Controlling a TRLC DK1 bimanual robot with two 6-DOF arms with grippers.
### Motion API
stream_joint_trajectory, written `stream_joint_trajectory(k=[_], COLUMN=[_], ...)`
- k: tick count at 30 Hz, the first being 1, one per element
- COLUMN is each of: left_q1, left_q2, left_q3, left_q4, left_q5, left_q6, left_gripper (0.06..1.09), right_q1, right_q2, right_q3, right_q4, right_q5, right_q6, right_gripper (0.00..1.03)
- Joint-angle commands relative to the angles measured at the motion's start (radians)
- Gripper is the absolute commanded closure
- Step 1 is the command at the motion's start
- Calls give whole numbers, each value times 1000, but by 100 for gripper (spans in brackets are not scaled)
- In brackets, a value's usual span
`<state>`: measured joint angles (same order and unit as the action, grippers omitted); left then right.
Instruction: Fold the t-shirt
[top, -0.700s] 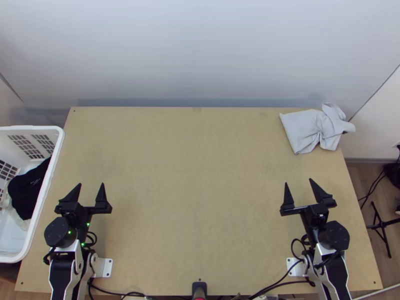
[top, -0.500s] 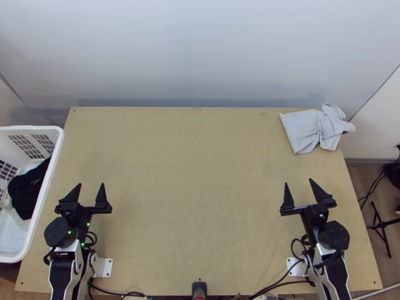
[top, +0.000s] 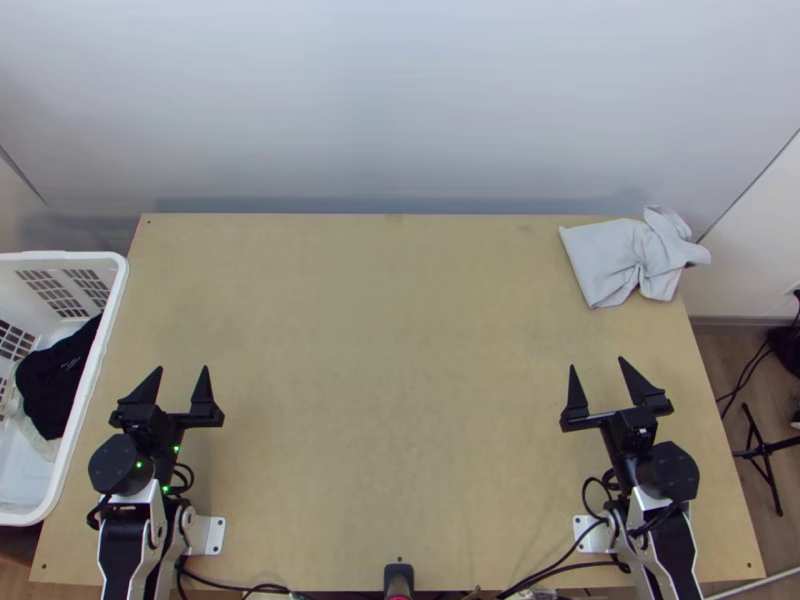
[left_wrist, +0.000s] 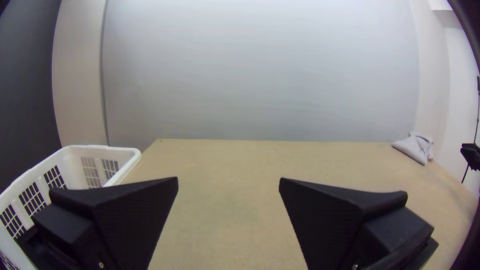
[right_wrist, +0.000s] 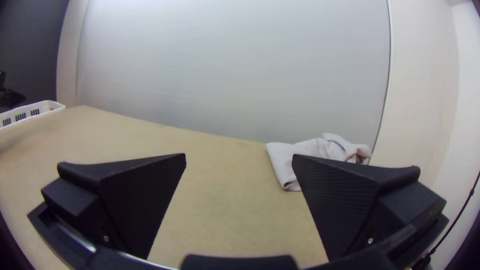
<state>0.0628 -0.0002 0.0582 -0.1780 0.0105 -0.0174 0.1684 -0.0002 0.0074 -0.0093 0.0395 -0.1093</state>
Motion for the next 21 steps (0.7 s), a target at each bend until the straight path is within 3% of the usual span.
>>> stream_joint_trajectory(k=[1,8,12,14,18,21], left_q1=[-8,-11,28,63,48,28], left_q2=[0,0,-1,-1,69,246], left_q3=[0,0,0,6,52,157], left_q4=[0,0,2,41,11,3], left_q5=[2,0,0,-64,-66,-67], left_q6=[-29,-36,33,34,-12,-9], left_gripper=[10,10,10,10,10,10], right_q1=[2,19,-49,-81,-139,-121], right_q2=[0,-1,-4,-4,2,74], right_q3=[0,0,0,2,9,105], right_q4=[0,0,3,9,94,91], right_q5=[-1,-4,-4,3,143,151], right_q6=[7,85,99,122,126,123], right_gripper=[4,4,4,4,4,4])
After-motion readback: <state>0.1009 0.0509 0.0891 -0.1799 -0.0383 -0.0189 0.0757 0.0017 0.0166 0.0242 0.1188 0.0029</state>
